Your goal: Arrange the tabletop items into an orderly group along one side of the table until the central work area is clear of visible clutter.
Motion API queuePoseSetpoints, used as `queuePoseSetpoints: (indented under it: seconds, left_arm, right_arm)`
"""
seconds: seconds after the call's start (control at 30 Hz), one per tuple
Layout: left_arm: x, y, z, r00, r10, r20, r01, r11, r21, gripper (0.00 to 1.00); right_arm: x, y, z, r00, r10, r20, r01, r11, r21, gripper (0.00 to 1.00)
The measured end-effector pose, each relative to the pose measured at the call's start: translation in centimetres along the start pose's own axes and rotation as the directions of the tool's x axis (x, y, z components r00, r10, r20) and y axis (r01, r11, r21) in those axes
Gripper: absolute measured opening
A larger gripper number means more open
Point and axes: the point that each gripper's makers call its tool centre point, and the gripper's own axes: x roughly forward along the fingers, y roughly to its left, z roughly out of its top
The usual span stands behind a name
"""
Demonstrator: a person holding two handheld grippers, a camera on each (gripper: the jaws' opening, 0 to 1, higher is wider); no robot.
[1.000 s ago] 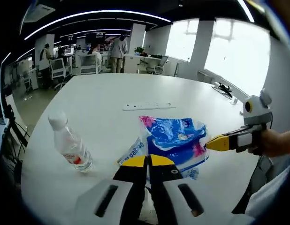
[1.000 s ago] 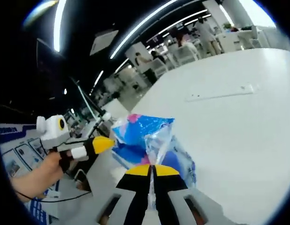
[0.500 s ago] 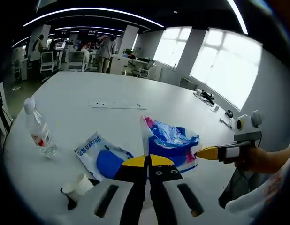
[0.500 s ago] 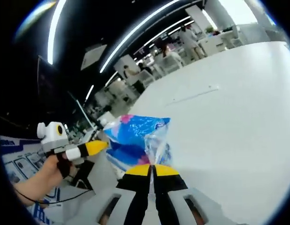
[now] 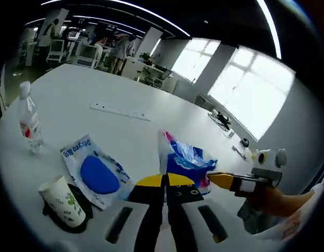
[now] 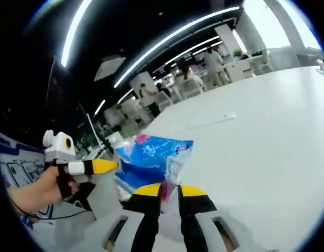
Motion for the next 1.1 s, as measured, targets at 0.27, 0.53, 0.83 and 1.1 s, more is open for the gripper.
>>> queuePoseSetpoints:
  seconds: [0.27,0.53,0.83,1.1]
  left_arm:
    - [0.0,-0.1,-0.8,1.0,0.0,0.008,-0.001,1.0,0.016,0.0]
    - [2.5,-0.9,-2.4,0.999,0.007,-0.044,-0.002,0.995,0.105,0.1]
    - [7.8,-2.8,-3.3,0.996,-0.004,-0.091,0.009,0.998,0.055,0.0]
    - [11.9,-2.7,-3.8,0.984,0.035,-0.176,-0.002,0.983,0.183,0.02]
  right_arm:
    - [0.0,-0.9,-1.3,0.999,-0.029,-0.039,0.03,0.999,0.043,0.0]
    - [-1.2,-3.8,-1.0,0.997,-0.048,-0.058,0.055,0.991,0.121,0.0]
    - [-2.1,-8.3,0.1,0.992,-0.096,-0.083,0.107,0.984,0.14,0.0]
    - [-0.6,-12.4,1.0,0.978,-0.149,-0.144,0.166,0.979,0.116,0.0]
